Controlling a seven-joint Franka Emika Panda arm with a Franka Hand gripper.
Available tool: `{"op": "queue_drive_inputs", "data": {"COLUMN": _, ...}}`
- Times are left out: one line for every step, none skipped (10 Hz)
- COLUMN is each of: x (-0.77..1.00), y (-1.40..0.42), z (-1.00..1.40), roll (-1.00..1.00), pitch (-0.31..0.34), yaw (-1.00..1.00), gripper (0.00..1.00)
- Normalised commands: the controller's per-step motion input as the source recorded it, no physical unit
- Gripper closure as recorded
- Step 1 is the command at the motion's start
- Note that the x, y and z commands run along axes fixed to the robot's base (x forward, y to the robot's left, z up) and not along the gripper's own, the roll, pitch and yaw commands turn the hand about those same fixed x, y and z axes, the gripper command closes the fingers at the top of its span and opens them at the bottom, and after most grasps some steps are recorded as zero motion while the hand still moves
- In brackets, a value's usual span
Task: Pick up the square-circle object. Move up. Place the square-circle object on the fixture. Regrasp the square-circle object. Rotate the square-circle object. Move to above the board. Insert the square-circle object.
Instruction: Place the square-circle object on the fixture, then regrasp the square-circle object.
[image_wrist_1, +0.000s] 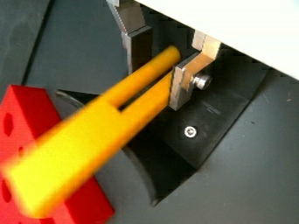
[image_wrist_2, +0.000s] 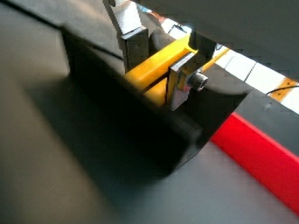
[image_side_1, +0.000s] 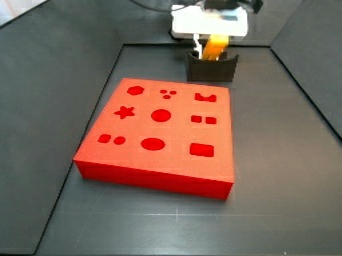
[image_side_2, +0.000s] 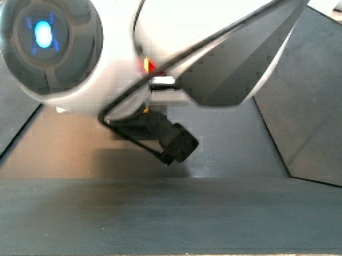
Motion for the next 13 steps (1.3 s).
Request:
{"op": "queue_drive_inputs", "data": {"x": 0.11, "y": 0.07, "z": -0.53, "roll": -0.16, "pitch": 0.008, "yaw": -0.09, "gripper": 1.0}}
{"op": "queue_drive_inputs", "data": {"x": 0.08, "y": 0.07, "z": -0.47, "roll": -0.12, "pitch": 0.0, "yaw": -0.08, "gripper": 1.0}}
{"op": "queue_drive_inputs", "data": {"x": 0.07, "y": 0.07, "z": -0.47, "roll": -0.12, "pitch": 0.0, "yaw": -0.07, "gripper": 1.0}}
{"op": "queue_drive_inputs", "data": {"x": 0.0, "y": 0.0, "z": 0.0, "roll": 0.0, "pitch": 0.0, "yaw": 0.0, "gripper": 0.0}}
{"op": "queue_drive_inputs", "data": {"x": 0.0, "y": 0.0, "z": 1.0, "roll": 0.0, "pitch": 0.009, "yaw": 0.01, "gripper": 0.0}}
{"op": "queue_drive_inputs", "data": {"x": -0.01, "y": 0.0, "z": 1.0, "roll": 0.01, "pitch": 0.012, "yaw": 0.02, "gripper": 0.0}}
{"op": "queue_drive_inputs", "data": {"x": -0.02, "y": 0.0, "z": 1.0, "roll": 0.02, "pitch": 0.015, "yaw": 0.02, "gripper": 0.0}}
{"op": "queue_drive_inputs", "data": {"x": -0.03, "y": 0.0, "z": 1.0, "roll": 0.04, "pitch": 0.024, "yaw": 0.02, "gripper": 0.0}}
{"op": "queue_drive_inputs", "data": {"x": -0.04, "y": 0.0, "z": 1.0, "roll": 0.05, "pitch": 0.037, "yaw": 0.02, "gripper": 0.0}}
{"op": "queue_drive_inputs", "data": {"x": -0.04, "y": 0.0, "z": 0.83, "roll": 0.05, "pitch": 0.055, "yaw": 0.01, "gripper": 0.0}}
{"op": "queue_drive_inputs", "data": {"x": -0.03, "y": 0.0, "z": 0.65, "roll": 0.05, "pitch": 0.066, "yaw": 0.01, "gripper": 0.0}}
{"op": "queue_drive_inputs", "data": {"x": -0.03, "y": 0.0, "z": 0.4, "roll": 0.05, "pitch": 0.075, "yaw": 0.0, "gripper": 0.0}}
{"op": "queue_drive_inputs", "data": {"x": -0.02, "y": 0.0, "z": 0.28, "roll": 0.05, "pitch": 0.078, "yaw": -0.01, "gripper": 0.0}}
